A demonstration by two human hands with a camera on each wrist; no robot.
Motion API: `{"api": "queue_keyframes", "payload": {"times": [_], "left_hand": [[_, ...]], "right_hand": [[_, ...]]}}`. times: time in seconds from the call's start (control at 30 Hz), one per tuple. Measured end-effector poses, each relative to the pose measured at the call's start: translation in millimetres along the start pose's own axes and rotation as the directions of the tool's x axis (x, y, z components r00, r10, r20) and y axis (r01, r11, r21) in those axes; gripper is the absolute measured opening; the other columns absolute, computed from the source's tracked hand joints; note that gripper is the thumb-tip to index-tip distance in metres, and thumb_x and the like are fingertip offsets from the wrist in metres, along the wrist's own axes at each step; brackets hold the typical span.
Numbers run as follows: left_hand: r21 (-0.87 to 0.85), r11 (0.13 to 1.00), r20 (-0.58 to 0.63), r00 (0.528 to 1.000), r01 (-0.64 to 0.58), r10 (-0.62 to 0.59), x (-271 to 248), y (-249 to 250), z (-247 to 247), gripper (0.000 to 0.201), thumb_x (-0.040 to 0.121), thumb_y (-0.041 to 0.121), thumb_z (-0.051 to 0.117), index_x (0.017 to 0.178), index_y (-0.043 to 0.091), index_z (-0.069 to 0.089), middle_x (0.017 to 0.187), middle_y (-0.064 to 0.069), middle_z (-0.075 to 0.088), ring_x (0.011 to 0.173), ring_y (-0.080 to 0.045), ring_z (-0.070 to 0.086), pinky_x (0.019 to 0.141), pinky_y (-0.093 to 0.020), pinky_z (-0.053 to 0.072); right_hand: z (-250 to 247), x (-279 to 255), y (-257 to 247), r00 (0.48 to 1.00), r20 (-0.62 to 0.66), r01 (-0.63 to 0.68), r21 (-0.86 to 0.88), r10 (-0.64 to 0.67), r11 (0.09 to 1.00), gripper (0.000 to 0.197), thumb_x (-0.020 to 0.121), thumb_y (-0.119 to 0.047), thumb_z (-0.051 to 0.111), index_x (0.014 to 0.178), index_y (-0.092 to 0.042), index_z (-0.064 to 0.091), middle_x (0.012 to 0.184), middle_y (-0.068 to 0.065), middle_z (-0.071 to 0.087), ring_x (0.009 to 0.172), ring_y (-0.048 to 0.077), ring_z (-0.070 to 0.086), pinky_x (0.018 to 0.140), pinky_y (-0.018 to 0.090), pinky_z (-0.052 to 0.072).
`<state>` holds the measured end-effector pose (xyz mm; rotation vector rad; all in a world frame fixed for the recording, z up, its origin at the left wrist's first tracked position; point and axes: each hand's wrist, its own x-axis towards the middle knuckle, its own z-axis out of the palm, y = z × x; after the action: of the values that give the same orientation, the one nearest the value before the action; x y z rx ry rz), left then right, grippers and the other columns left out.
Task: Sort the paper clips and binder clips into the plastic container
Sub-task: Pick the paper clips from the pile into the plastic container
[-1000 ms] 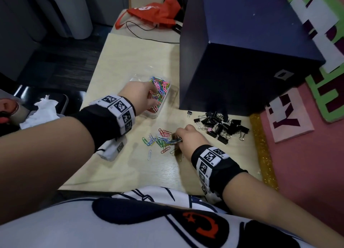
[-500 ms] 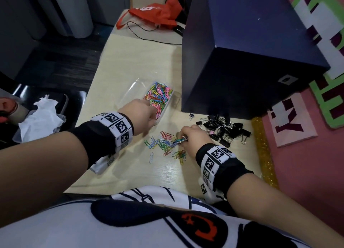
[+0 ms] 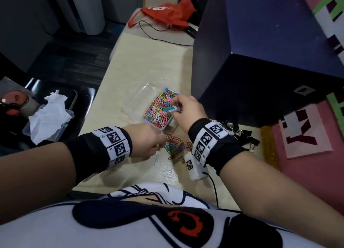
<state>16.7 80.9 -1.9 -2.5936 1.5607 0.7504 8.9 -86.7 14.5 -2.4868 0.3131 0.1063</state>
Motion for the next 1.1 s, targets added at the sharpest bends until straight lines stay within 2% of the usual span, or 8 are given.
{"api": "queue_keyframes", "payload": {"times": [0.13,0.23,0.33,0.43,0.57,0.77,0.93,1.1], "left_hand": [[0.024,1.0,0.004,1.0,0.017,-0.017,-1,-2,3,0.032,0.092,0.025,0.045,0.121,0.024,0.057,0.12,-0.002,0.053,0.104,-0.024,0.056,0.081,-0.031,0.046],[0.046,0.997,0.008,0.998,0.063,-0.063,4,-9,8,0.041,0.09,0.035,0.052,0.129,0.024,0.049,0.125,-0.001,0.048,0.106,-0.025,0.056,0.082,-0.035,0.05],[0.05,0.994,0.05,0.994,0.095,-0.097,10,-13,15,0.07,0.081,0.048,0.064,0.14,0.027,0.033,0.132,0.001,0.041,0.115,-0.023,0.053,0.086,-0.037,0.051],[0.063,0.994,0.047,0.995,0.088,-0.091,16,-13,23,0.082,0.077,0.047,0.07,0.144,0.026,0.026,0.141,0.001,0.038,0.122,-0.024,0.049,0.091,-0.039,0.05],[0.041,0.993,0.028,0.993,0.114,-0.115,27,-10,25,0.06,0.084,0.042,0.064,0.136,0.021,0.042,0.132,-0.002,0.046,0.117,-0.025,0.052,0.09,-0.041,0.05],[0.075,0.99,-0.036,0.993,0.118,-0.115,36,3,21,0.025,0.093,0.026,0.049,0.112,0.013,0.058,0.109,-0.007,0.058,0.101,-0.027,0.059,0.081,-0.039,0.051],[0.129,0.977,-0.04,0.985,0.172,-0.168,38,14,20,0.023,0.092,0.016,0.046,0.112,0.01,0.056,0.107,-0.008,0.058,0.099,-0.028,0.06,0.074,-0.037,0.048],[0.115,0.975,-0.034,0.982,0.19,-0.187,36,16,18,0.016,0.09,0.014,0.047,0.102,0.011,0.057,0.101,-0.008,0.058,0.093,-0.029,0.061,0.074,-0.04,0.053]], "right_hand": [[-6,10,-8,0.989,0.146,-0.017,-0.009,0.018,1.0,0.065,0.082,-0.016,0.068,0.14,-0.029,0.041,0.133,-0.001,0.055,0.111,0.019,0.059,0.101,0.033,0.046],[-16,4,-3,0.997,0.081,-0.001,-0.1,0.01,0.995,0.055,0.086,-0.015,0.062,0.137,-0.025,0.045,0.132,0.002,0.052,0.108,0.021,0.058,0.096,0.028,0.043],[-21,-12,12,0.988,0.107,-0.094,-0.18,0.115,0.979,0.037,0.089,-0.018,0.056,0.126,-0.022,0.05,0.125,0.006,0.05,0.105,0.023,0.056,0.092,0.029,0.042],[-17,-36,29,0.893,0.317,-0.168,-0.422,0.318,0.891,0.041,0.09,-0.018,0.053,0.131,-0.016,0.044,0.132,0.01,0.043,0.117,0.026,0.049,0.098,0.034,0.043],[-6,-65,46,0.8,0.377,-0.226,-0.533,0.467,0.816,0.069,0.078,-0.015,0.068,0.135,-0.018,0.029,0.134,0.008,0.028,0.122,0.029,0.047,0.097,0.041,0.048],[19,-68,49,0.908,0.309,-0.189,-0.299,0.282,0.935,0.055,0.079,-0.016,0.07,0.125,-0.017,0.041,0.124,0.007,0.034,0.105,0.028,0.057,0.092,0.036,0.048],[26,-67,46,0.928,0.364,0.025,-0.285,0.084,0.958,0.076,0.075,-0.034,0.075,0.139,-0.028,0.034,0.126,0.005,0.033,0.113,0.026,0.046,0.1,0.036,0.043],[29,-68,45,0.944,0.328,0.08,-0.31,0.028,0.947,0.036,0.088,-0.017,0.055,0.123,-0.02,0.05,0.117,0.009,0.039,0.1,0.033,0.051,0.089,0.037,0.046]]}}
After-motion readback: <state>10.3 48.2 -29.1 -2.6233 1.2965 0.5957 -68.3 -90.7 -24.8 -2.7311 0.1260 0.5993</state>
